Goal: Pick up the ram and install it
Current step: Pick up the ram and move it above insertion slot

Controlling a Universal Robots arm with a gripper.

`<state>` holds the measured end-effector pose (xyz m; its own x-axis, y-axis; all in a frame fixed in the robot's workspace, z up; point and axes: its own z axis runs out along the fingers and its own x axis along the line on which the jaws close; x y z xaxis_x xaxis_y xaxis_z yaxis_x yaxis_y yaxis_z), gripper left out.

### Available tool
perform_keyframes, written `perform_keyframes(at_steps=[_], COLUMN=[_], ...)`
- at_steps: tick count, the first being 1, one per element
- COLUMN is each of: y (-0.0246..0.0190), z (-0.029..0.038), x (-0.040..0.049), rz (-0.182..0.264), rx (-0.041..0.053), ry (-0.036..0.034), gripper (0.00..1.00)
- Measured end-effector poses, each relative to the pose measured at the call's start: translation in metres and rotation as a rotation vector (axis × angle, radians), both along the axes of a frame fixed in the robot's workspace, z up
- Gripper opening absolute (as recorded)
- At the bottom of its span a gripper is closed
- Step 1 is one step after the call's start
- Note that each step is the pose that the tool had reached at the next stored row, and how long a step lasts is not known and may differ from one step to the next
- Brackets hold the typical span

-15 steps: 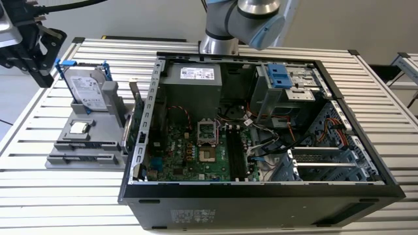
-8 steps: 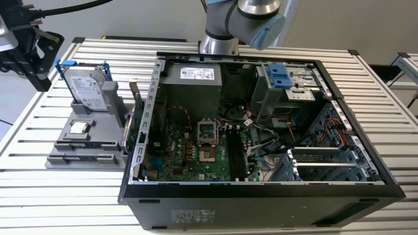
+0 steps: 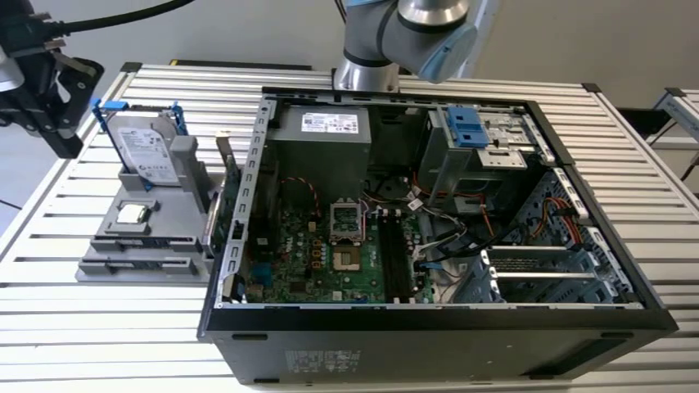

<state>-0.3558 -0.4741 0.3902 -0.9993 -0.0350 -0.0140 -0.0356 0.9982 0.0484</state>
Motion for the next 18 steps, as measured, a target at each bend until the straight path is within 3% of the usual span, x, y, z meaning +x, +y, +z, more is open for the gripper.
perform_keyframes(at_steps=[18], y=[-0.0059], z=[0.0], x=[0.0], rz=[-0.007], rx=[0.0], ry=[0.0], gripper=[0.0])
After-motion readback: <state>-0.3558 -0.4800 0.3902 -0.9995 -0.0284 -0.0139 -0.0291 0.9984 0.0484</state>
